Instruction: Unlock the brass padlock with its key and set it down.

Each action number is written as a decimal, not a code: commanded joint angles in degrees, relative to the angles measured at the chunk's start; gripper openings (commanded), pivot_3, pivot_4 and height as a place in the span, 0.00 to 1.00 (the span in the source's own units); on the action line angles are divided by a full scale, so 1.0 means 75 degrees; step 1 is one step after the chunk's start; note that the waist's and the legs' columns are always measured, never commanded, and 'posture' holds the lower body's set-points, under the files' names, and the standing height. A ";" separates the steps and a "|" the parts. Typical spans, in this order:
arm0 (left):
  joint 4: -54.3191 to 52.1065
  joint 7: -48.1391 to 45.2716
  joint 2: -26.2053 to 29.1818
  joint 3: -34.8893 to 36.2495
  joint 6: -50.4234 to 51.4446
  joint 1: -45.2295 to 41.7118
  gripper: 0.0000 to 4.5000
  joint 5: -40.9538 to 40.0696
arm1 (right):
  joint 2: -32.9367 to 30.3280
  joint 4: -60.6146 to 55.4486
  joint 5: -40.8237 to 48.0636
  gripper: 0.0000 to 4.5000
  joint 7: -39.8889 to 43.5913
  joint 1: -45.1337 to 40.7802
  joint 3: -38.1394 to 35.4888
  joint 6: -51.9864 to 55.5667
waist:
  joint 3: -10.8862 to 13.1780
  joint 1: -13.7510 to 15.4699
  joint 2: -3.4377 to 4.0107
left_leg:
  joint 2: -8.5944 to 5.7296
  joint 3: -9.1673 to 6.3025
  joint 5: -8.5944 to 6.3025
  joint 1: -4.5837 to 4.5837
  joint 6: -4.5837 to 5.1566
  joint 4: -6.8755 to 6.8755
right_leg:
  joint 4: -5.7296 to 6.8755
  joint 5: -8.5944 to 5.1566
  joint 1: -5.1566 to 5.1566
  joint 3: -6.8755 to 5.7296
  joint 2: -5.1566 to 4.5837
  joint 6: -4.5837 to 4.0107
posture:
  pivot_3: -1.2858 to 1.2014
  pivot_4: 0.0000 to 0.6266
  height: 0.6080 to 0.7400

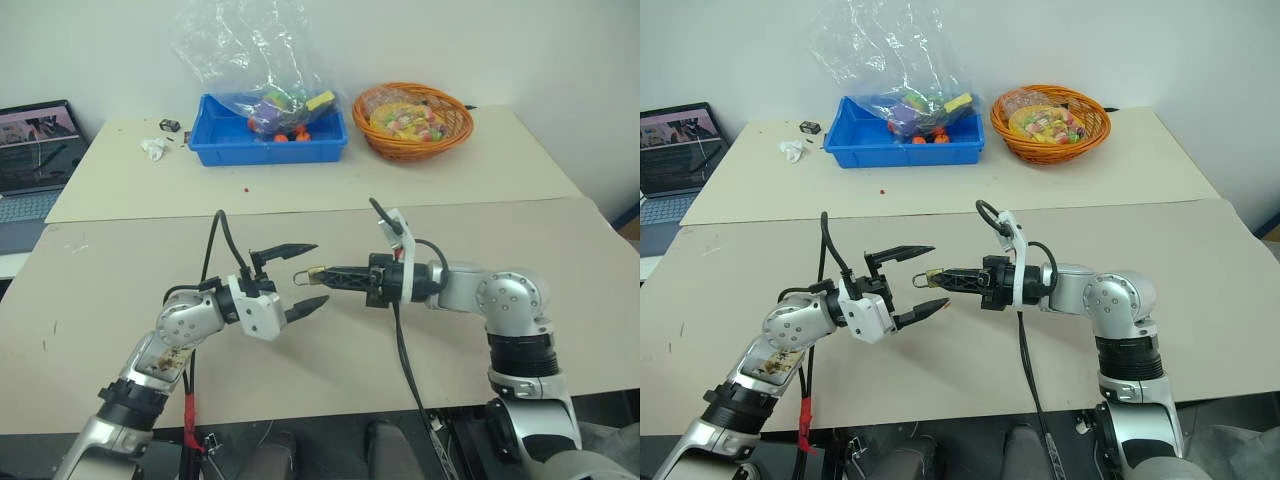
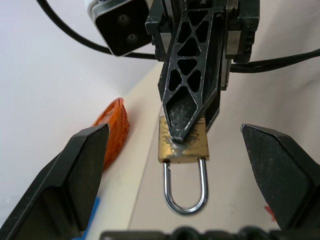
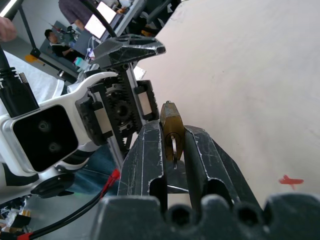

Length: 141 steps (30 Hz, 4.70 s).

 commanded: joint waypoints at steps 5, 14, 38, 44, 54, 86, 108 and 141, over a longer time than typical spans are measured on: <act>-0.1702 -0.0622 0.0552 0.0418 0.1163 0.0550 0.88 -0.1408 | -0.0145 0.0112 -0.0112 0.03 0.0104 -0.0068 -0.0258 -0.0285 | 0.0000 -0.0006 0.0001 | 0.0002 0.0002 0.0000 0.0001 0.0000 -0.0002 | -0.0003 0.0000 0.0001 0.0001 0.0001 0.0000 | 0.52 0.24 1.00; -0.2573 -0.0942 0.1397 0.0600 0.6824 0.0800 0.31 -0.5013 | -0.0287 0.0321 -0.0559 0.03 0.0388 -0.0099 -0.0183 -0.0808 | 0.0013 -0.0023 0.0020 | 0.0003 0.0004 -0.0003 0.0005 0.0005 -0.0007 | 0.0007 -0.0001 0.0000 0.0003 0.0010 0.0002 | 0.52 0.24 1.00; -0.2538 -0.0219 0.0612 0.1357 0.9650 -0.0168 0.31 -0.6277 | -0.0723 -0.0379 -0.1153 0.03 0.1254 0.0409 0.0426 -0.1326 | 0.0015 0.0012 0.0019 | 0.0017 0.0011 0.0000 0.0007 -0.0005 -0.0012 | -0.0009 0.0000 0.0002 0.0009 0.0019 -0.0001 | 0.52 0.24 1.00; -0.2610 -0.0240 0.0544 0.1387 0.9692 -0.0139 0.31 -0.6275 | -0.0748 -0.0353 -0.1177 0.03 0.1249 0.0339 0.0392 -0.1345 | 0.0015 0.0011 0.0019 | 0.0017 0.0011 0.0000 0.0007 -0.0005 -0.0012 | -0.0009 0.0000 0.0001 0.0010 0.0019 -0.0001 | 0.52 0.24 1.00; -0.2654 -0.0368 0.0467 0.1540 0.9627 -0.0105 0.02 -0.6304 | -0.0755 -0.0338 -0.1181 0.03 0.1241 0.0306 0.0376 -0.1332 | 0.0015 0.0011 0.0019 | 0.0017 0.0011 0.0000 0.0007 -0.0005 -0.0012 | -0.0010 0.0000 0.0002 0.0010 0.0019 -0.0001 | 0.52 0.24 1.00; -0.2468 -0.0531 0.0223 0.1259 0.9657 -0.0380 0.02 -0.5782 | -0.0570 -0.1137 0.0316 0.03 0.0589 0.0039 -0.0268 -0.0629 | 0.0015 0.0016 0.0019 | 0.0018 0.0012 0.0000 0.0006 -0.0005 -0.0012 | -0.0008 0.0001 0.0002 0.0010 0.0019 -0.0003 | 0.52 0.24 1.00; -0.2321 -0.0319 0.0098 0.1457 0.9648 -0.0453 0.02 -0.5784 | -0.1258 -0.1231 0.0003 0.03 0.1893 0.0568 0.0047 -0.1080 | 0.0016 0.0008 0.0018 | 0.0020 0.0016 0.0000 0.0008 -0.0005 -0.0012 | -0.0010 0.0001 0.0003 0.0011 0.0020 -0.0003 | 0.52 0.24 1.00; -0.2409 -0.0131 -0.0046 0.1425 0.9744 -0.0553 0.02 -0.5769 | -0.0529 -0.0863 0.0067 0.03 0.1200 -0.0087 0.0094 -0.0929 | 0.0016 0.0014 0.0018 | 0.0020 0.0016 0.0001 0.0008 -0.0006 -0.0011 | -0.0010 0.0002 0.0001 0.0011 0.0019 -0.0004 | 0.52 0.24 1.00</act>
